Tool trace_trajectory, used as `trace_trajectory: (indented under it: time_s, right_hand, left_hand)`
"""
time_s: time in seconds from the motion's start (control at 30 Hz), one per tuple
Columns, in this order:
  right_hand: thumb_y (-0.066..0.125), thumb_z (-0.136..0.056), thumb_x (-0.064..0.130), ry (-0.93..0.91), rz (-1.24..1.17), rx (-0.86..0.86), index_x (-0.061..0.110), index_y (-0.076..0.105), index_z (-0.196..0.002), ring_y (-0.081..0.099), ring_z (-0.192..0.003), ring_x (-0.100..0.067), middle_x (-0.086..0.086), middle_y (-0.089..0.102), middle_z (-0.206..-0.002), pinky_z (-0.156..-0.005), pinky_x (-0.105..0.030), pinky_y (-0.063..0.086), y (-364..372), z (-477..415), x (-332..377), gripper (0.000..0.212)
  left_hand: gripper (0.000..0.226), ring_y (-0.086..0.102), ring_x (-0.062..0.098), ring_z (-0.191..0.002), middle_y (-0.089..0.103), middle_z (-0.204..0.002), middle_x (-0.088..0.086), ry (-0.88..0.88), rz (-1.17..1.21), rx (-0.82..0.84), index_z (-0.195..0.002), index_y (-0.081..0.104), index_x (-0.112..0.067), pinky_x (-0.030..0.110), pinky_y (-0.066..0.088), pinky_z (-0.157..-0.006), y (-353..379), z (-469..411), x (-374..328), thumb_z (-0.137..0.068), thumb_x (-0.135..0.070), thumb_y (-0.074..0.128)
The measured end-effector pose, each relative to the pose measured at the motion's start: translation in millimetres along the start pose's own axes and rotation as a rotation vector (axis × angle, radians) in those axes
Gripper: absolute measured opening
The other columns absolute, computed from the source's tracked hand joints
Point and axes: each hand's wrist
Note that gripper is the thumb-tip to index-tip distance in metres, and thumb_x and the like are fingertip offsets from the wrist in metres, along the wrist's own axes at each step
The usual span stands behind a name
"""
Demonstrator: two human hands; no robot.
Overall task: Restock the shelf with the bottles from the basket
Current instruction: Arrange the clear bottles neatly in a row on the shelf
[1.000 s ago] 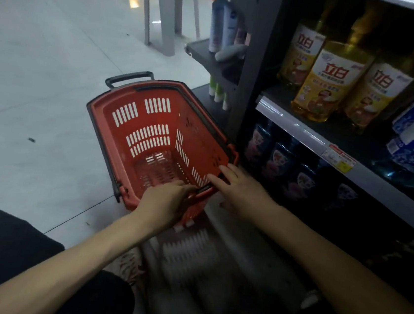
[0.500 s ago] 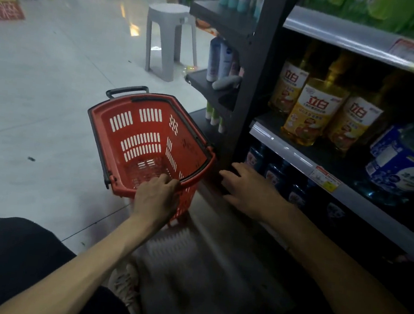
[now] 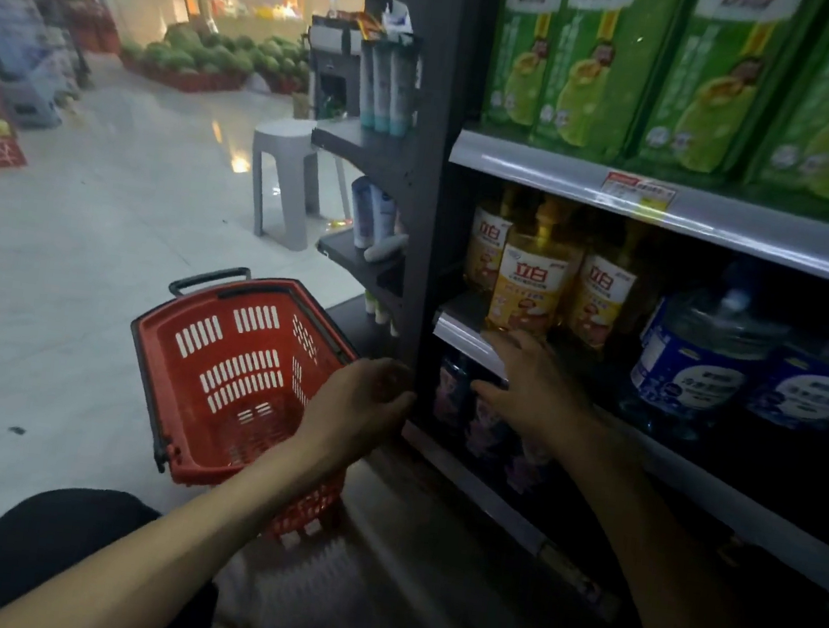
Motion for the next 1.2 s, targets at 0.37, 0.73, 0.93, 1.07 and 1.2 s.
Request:
trace_trajectory:
  time_s: [0.37, 0.73, 0.93, 1.07, 1.2]
  right_hand:
    - [0.073, -0.09, 0.036, 0.183, -0.26, -0.087, 0.026, 0.049, -0.143, 0.05, -0.133, -0.021, 0.002, 0.053, -0.146, -0.107, -0.043, 0.046, -11.9, -44.6, -48.3, 0.059]
    - [0.075, -0.091, 0.028, 0.443, -0.681, -0.223, 0.03, 0.054, -0.13, 0.053, -0.095, -0.005, 0.021, 0.05, -0.094, -0.073, -0.022, 0.043, 18.3, -96.3, -90.1, 0.044]
    - [0.078, -0.087, 0.017, 0.507, -0.748, -0.279, 0.028, 0.051, -0.138, 0.058, -0.119, -0.022, 0.004, 0.061, -0.125, -0.099, -0.044, 0.052, 36.4, -126.3, -96.2, 0.06]
    - [0.086, -0.076, 0.026, 0.549, -0.74, -0.315, 0.028, 0.054, -0.132, 0.063, -0.12, -0.026, -0.001, 0.066, -0.128, -0.097, -0.054, 0.054, 51.9, -139.6, -96.5, 0.064]
    - [0.093, -0.066, 0.027, 0.575, -0.741, -0.382, 0.023, 0.051, -0.133, 0.062, -0.121, -0.028, -0.003, 0.066, -0.129, -0.096, -0.056, 0.055, 59.1, -147.6, -94.7, 0.079]
  left_hand:
    - [0.029, 0.072, 0.004, -0.086, 0.073, -0.106, -0.006, -0.07, 0.406, 0.123, -0.129, 0.064, -0.023, 0.026, 0.059, -0.074, 74.0, -102.2, -48.9, -0.099, -0.024, 0.066]
    - [0.034, 0.068, 0.005, -0.097, 0.068, -0.111, -0.006, -0.079, 0.613, -0.024, -0.121, 0.052, -0.023, 0.009, 0.05, -0.06, 114.0, -185.3, -58.7, -0.094, -0.02, 0.072]
    - [0.038, 0.061, -0.003, -0.1, 0.062, -0.107, -0.017, -0.053, 0.671, -0.078, -0.124, 0.048, -0.021, 0.015, 0.048, -0.073, 118.3, -204.2, -45.8, -0.094, -0.016, 0.071]
    - [0.037, 0.062, -0.004, -0.097, 0.064, -0.103, -0.019, -0.067, 0.717, -0.046, -0.13, 0.055, -0.02, 0.018, 0.051, -0.079, 118.3, -213.0, -38.1, -0.097, -0.02, 0.07]
    - [0.04, 0.067, 0.008, -0.108, 0.071, -0.116, -0.009, -0.102, 0.712, -0.016, -0.134, 0.06, -0.019, 0.037, 0.057, -0.096, 120.0, -218.4, -29.9, -0.097, -0.026, 0.071]
Point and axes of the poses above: each hand's wrist, its own z-axis away from the middle knuckle, its own y-axis out of the palm, x = y × z
